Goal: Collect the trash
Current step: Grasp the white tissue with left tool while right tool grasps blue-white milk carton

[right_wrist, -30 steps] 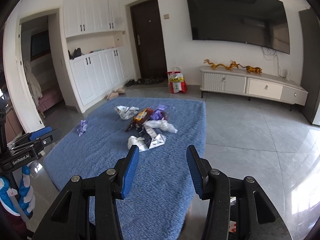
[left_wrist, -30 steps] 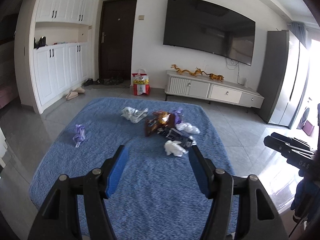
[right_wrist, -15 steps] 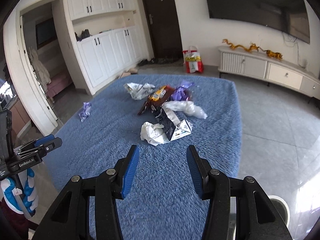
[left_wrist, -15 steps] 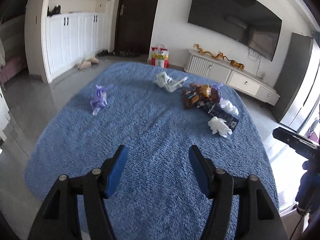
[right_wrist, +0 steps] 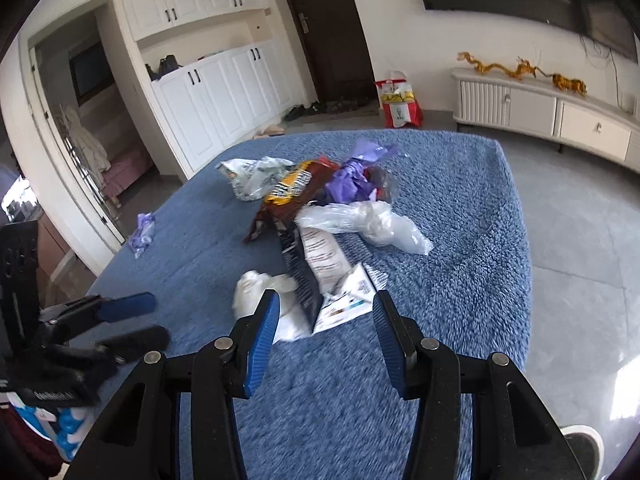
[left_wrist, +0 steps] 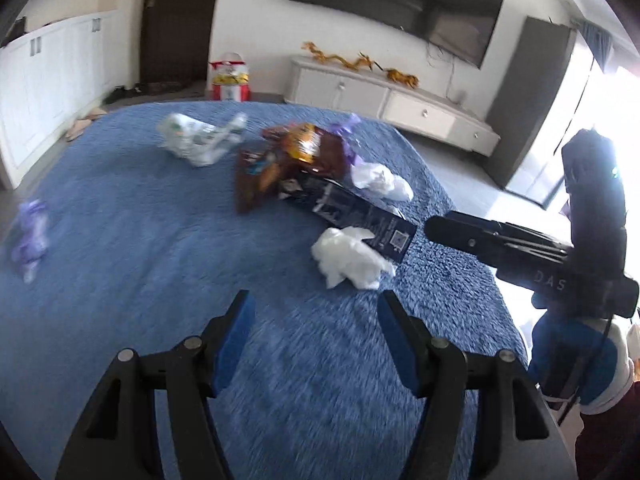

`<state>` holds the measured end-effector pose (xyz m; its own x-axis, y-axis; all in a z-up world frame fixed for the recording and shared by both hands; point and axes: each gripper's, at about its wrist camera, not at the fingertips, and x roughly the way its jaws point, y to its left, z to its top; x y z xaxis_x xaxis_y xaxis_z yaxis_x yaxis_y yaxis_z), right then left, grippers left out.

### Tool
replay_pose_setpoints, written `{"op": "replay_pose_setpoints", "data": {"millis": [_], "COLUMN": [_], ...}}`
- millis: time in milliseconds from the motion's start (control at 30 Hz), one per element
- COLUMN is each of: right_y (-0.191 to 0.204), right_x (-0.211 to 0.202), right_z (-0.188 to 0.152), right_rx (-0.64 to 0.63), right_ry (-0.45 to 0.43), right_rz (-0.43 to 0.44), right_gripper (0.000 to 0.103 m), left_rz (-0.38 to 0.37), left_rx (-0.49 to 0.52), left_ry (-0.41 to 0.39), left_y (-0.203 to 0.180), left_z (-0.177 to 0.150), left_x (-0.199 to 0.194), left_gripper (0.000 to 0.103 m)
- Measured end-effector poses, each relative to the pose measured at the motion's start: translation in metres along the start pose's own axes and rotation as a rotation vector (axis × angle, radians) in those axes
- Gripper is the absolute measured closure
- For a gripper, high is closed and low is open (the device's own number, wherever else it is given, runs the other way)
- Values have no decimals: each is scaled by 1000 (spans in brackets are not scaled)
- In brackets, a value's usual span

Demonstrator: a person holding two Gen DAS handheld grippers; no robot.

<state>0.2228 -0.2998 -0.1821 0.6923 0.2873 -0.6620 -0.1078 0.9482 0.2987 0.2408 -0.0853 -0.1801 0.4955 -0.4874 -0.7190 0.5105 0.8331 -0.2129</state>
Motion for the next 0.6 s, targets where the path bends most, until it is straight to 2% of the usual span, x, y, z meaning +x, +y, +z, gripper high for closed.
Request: {"op": "replay_pose_setpoints", "data": {"millis": [133,233,533,567,600], "right_y": [-11,-14,-17,-17,-17], "right_x": [15,26,59,59,60], "right_z": [6,10,16,15,16], "right_rx": [6,0,-29,-30,-30], "right_ry": [12,26,102,104,106], "right_rz": [31,49,75,77,76], "right_gripper": [42,37,37,38,39], "left_rz": [-38,-63,-101,-106,-116], "left_rx": [8,-5,9,10,12], "left_ry": [48,68,61,60,63], "left_y": [-6,-3,-1,-1,-1], "left_z": [12,18,25,25,25], "left_x": [34,49,62,62,63], "left_gripper": [41,41,43,48,58]}}
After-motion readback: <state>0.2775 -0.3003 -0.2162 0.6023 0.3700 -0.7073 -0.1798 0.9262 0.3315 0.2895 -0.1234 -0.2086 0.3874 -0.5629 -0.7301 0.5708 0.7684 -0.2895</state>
